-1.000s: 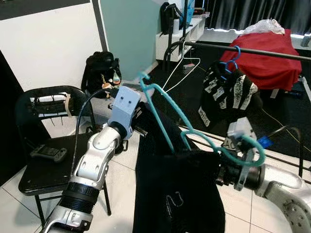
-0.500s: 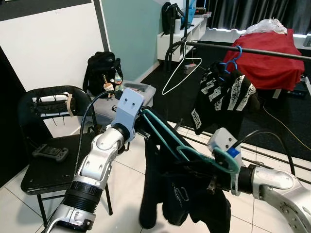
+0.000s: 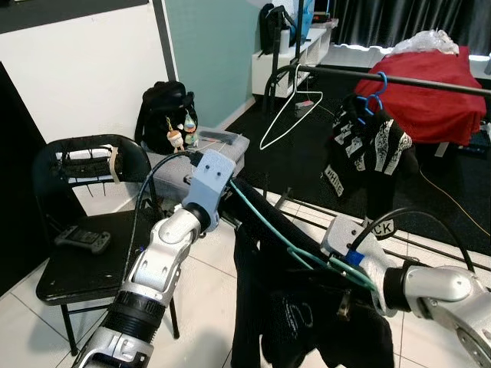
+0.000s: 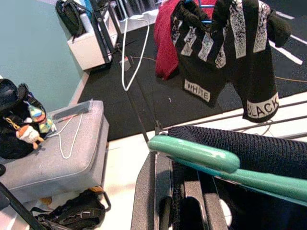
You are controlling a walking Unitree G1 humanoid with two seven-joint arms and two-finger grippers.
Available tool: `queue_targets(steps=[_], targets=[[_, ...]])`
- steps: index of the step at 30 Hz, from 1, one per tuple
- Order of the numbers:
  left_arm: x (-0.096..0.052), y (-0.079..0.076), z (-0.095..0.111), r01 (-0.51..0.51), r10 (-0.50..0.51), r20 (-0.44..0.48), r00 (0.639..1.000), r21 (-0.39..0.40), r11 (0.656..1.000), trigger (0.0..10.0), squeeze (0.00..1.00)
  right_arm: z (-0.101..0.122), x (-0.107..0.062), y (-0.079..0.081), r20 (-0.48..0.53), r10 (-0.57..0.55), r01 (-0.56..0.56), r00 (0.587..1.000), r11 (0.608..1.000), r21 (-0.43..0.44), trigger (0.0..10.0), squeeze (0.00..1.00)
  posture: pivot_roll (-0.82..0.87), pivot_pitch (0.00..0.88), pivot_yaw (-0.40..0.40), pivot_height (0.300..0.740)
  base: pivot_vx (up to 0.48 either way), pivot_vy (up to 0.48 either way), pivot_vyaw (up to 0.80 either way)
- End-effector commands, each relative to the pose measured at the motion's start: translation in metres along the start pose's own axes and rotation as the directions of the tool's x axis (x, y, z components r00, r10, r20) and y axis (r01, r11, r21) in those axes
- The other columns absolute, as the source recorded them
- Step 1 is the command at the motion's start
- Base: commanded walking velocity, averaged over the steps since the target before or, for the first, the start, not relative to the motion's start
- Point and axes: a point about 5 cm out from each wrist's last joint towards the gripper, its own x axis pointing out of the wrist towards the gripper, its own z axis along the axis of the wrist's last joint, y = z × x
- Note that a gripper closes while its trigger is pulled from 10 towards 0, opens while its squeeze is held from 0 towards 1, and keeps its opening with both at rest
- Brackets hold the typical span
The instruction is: Hang hanger
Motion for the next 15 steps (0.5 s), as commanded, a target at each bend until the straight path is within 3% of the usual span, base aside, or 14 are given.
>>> queue_targets(steps=[1, 8, 15], targets=[[-0.002, 0.019, 0.019, -0.076, 0.072, 0.091, 0.993, 0.044, 0.996, 10.0, 0.0, -0.034, 0.001, 0.004, -0.195, 0.04, -0.013, 0.98, 0.991, 0.135, 10.0, 0.0, -0.19, 0.0, 0.055, 0.74, 0.0, 0.0, 0.0], [-0.005, 0.029, 0.015, -0.105, 0.1, 0.075, 0.992, 0.057, 0.993, 10.0, 0.0, -0.031, -0.006, 0.006, -0.169, 0.054, -0.03, 0.984, 0.989, 0.143, 10.0, 0.0, -0.2, 0.0, 0.057, 0.74, 0.0, 0.0, 0.0], [-0.005, 0.032, 0.014, -0.11, 0.105, 0.076, 0.992, 0.074, 0.991, 10.0, 0.0, -0.03, -0.011, 0.025, -0.131, 0.165, -0.142, 0.978, 0.976, 0.167, 10.0, 0.0, -0.21, 0.0, 0.058, 0.74, 0.0, 0.0, 0.0]])
